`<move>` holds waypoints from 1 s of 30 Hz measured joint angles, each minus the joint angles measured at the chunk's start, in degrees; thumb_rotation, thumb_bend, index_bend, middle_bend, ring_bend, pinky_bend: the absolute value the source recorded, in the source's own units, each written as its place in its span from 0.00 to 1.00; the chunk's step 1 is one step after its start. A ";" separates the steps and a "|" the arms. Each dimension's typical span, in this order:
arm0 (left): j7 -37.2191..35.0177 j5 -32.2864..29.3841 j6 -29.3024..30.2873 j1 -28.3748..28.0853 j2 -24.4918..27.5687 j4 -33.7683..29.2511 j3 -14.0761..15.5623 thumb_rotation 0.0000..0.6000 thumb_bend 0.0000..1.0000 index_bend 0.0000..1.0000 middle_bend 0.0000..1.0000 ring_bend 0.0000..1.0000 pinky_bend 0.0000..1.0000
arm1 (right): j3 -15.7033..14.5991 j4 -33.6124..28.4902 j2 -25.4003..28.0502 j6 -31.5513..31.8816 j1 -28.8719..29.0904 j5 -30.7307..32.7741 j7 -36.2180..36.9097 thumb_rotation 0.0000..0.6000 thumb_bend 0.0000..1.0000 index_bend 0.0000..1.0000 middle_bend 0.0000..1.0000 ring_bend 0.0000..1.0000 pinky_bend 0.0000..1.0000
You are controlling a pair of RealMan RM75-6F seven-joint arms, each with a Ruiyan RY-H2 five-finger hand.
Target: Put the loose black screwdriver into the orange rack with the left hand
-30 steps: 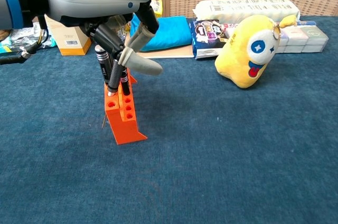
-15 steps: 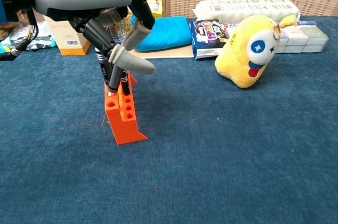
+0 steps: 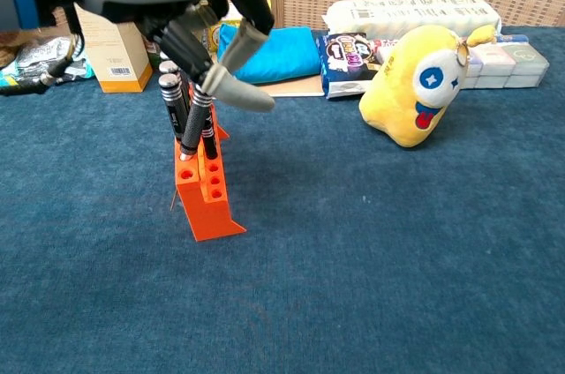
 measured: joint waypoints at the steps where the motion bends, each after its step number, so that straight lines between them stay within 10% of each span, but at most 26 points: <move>1: 0.17 -0.18 -0.21 -0.08 -0.33 0.19 0.08 0.13 0.13 0.61 0.55 0.80 0.99 | 0.01 0.03 0.01 -0.01 0.00 0.02 0.06 1.00 0.09 0.07 0.03 0.00 0.00; 30: -0.48 1.33 0.10 1.39 0.60 -1.20 1.48 0.15 0.13 0.61 0.55 0.80 0.99 | 0.07 -0.02 0.13 0.14 -0.12 -0.02 0.19 1.00 0.09 0.07 0.03 0.00 0.00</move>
